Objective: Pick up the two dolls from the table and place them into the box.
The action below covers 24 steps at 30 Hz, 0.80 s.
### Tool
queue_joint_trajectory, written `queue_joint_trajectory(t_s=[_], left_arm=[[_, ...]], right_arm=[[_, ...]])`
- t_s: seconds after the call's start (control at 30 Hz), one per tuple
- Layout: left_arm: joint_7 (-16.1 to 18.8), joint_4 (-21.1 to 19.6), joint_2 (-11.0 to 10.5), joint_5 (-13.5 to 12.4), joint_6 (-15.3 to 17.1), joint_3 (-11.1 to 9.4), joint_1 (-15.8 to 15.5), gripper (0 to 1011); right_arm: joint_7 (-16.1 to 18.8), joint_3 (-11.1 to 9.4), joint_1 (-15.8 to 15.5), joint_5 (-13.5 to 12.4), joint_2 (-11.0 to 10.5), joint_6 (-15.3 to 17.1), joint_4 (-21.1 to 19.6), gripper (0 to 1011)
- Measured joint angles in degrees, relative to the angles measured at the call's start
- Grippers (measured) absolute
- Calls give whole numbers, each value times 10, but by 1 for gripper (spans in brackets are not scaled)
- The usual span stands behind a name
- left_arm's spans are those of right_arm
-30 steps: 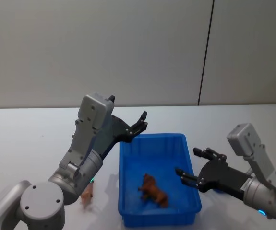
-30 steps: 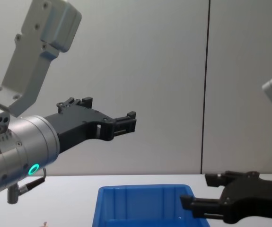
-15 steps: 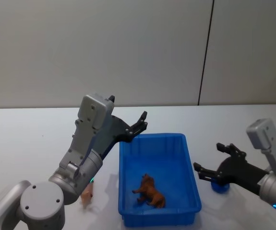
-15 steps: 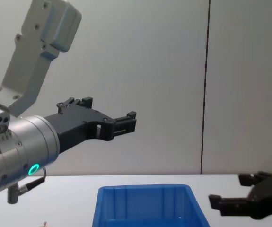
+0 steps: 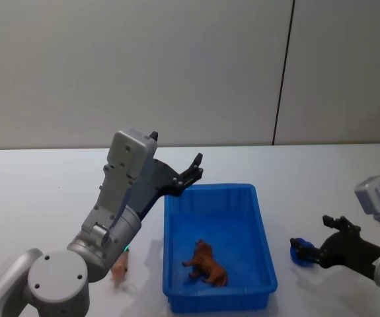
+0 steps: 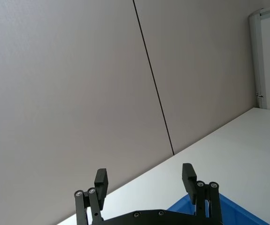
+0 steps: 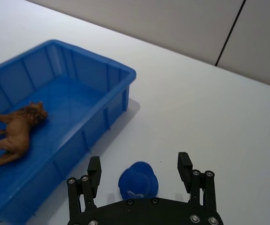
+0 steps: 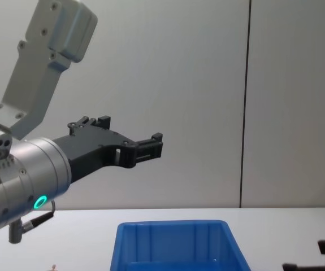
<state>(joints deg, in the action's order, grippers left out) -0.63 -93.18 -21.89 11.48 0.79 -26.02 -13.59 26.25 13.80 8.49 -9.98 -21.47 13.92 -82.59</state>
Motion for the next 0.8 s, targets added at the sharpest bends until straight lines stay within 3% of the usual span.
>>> queue_joint_trajectory(t_s=[0.47,0.67,0.8], left_arm=[[0,0,0,0,0,0,0,1001],[0,0,0,0,0,0,0,1001],[0,0,0,0,0,0,0,1001]], right_arm=[[3,8,12,10,8,25,43,1001],[4,13,18,10,13,30,55,900],[3,15,21,8,17,31,63,755]])
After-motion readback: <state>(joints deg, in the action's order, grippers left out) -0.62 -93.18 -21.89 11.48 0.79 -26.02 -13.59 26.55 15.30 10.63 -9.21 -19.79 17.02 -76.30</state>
